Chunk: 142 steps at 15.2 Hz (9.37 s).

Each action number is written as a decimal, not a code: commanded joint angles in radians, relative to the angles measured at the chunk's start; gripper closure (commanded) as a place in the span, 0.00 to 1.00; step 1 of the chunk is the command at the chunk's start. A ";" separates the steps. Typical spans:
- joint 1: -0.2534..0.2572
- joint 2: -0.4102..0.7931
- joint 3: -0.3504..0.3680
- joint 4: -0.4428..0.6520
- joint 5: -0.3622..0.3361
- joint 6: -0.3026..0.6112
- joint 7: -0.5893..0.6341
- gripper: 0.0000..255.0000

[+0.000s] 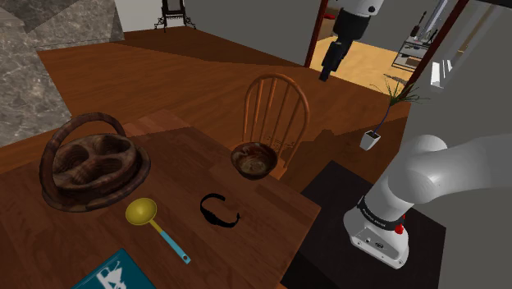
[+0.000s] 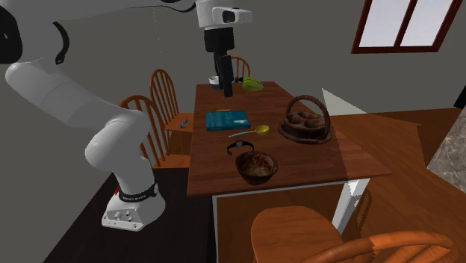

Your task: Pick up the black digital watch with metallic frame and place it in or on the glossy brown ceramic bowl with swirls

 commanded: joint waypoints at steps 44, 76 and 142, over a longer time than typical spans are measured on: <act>0.249 1.042 0.488 -0.119 -0.144 1.168 0.773 0.00; 0.232 1.005 0.517 -0.104 -0.102 1.119 0.749 1.00; 0.052 0.651 0.260 -0.310 0.304 0.950 -0.005 0.00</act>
